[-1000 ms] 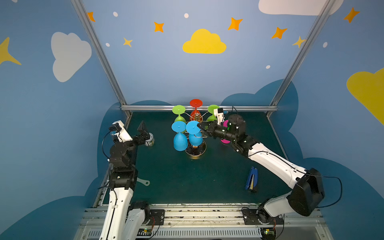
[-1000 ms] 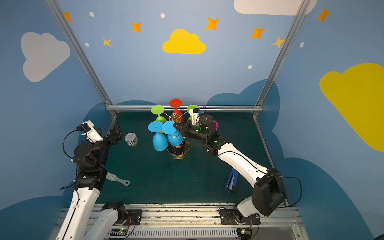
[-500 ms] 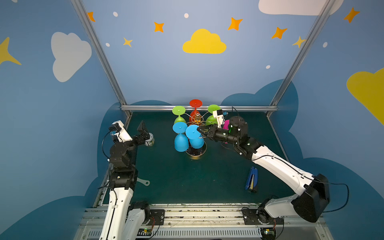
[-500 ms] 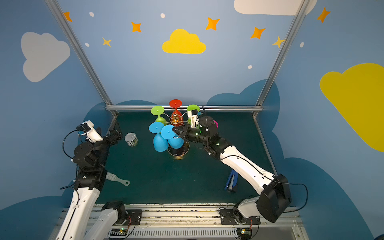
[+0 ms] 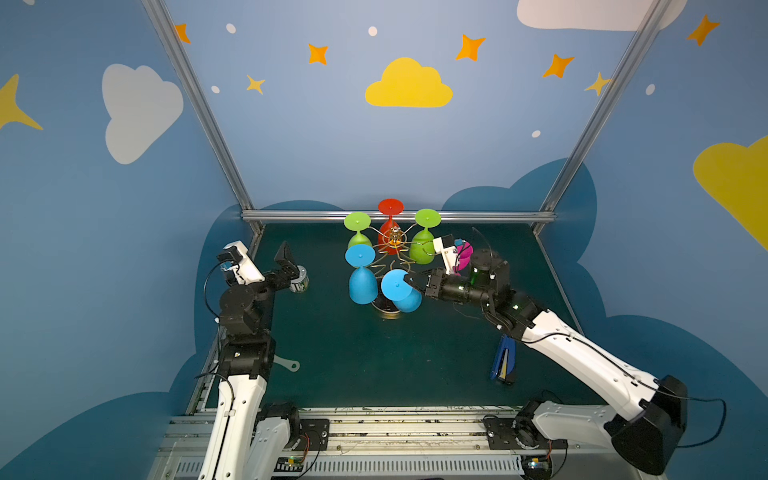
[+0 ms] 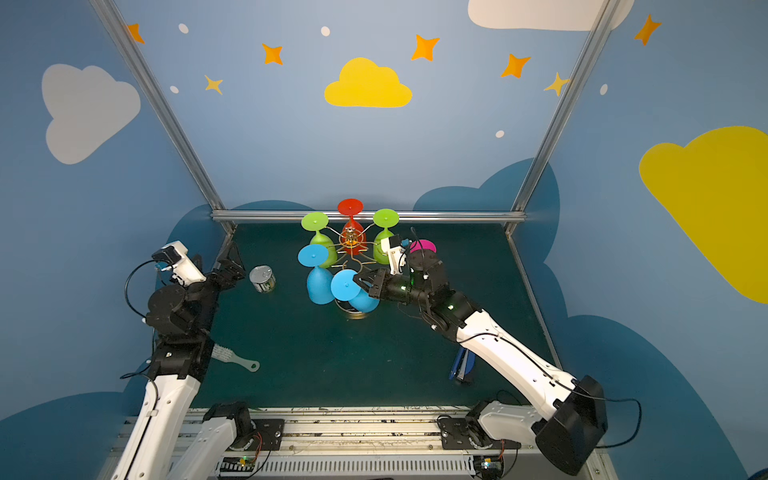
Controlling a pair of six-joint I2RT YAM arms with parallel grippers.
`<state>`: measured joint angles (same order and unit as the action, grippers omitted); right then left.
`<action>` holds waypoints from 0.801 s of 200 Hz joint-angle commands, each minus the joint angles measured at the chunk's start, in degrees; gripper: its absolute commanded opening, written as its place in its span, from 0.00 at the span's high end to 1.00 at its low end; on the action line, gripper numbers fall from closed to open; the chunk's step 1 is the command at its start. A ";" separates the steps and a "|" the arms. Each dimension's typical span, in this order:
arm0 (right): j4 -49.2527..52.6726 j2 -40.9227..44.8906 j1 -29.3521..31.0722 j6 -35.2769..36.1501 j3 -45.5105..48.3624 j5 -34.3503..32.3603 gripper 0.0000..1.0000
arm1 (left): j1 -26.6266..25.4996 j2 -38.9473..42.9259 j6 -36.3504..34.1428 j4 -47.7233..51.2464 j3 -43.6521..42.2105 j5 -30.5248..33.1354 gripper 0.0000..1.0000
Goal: Take the wine glass off the wine glass rack
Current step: 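Pull the blue glass off the rack toward the robot with the right gripper, then raise the blue glass with the right gripper while the left gripper reaches in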
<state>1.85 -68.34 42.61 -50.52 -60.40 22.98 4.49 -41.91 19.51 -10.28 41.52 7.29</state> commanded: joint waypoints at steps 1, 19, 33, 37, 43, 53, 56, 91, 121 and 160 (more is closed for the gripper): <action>1.94 5.35 -0.06 2.21 3.03 -3.23 1.00 | 0.13 0.86 -0.26 -0.18 -0.09 0.01 0.01; 4.30 9.90 -0.81 3.50 5.63 -5.93 1.00 | -0.01 1.43 0.07 0.58 -0.20 -0.02 0.01; 6.39 13.52 -1.74 4.95 7.30 -7.90 1.00 | -0.01 2.55 0.20 1.41 -0.42 -0.49 0.01; 7.13 14.56 -2.16 5.26 7.66 -8.35 1.00 | 0.03 2.94 0.34 1.69 -0.47 -0.67 0.01; 8.08 16.05 -2.70 5.74 8.11 -9.07 1.00 | 0.08 3.56 0.73 2.26 -0.37 -1.14 0.01; 9.57 18.73 -3.75 6.75 8.86 -10.56 1.00 | 0.16 4.62 1.72 3.61 -0.10 -2.40 0.01; 10.09 19.44 -4.07 7.09 8.94 -10.99 1.00 | 0.11 4.86 2.22 3.99 -0.05 -3.01 0.01; 14.75 25.33 -7.13 12.04 7.87 -15.22 1.00 | 0.23 5.75 7.24 9.04 4.40 -17.26 0.04; 15.47 27.42 -8.23 17.32 5.09 -15.91 1.00 | 0.21 1.42 10.88 13.09 12.36 -35.26 0.12; 14.83 27.09 -8.29 24.83 -0.94 -13.52 1.00 | -0.23 -8.03 23.91 2.43 19.84 -59.95 0.23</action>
<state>17.85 -41.54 34.57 -32.60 -56.31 8.45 4.49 -45.56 33.47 -1.13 58.61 -32.49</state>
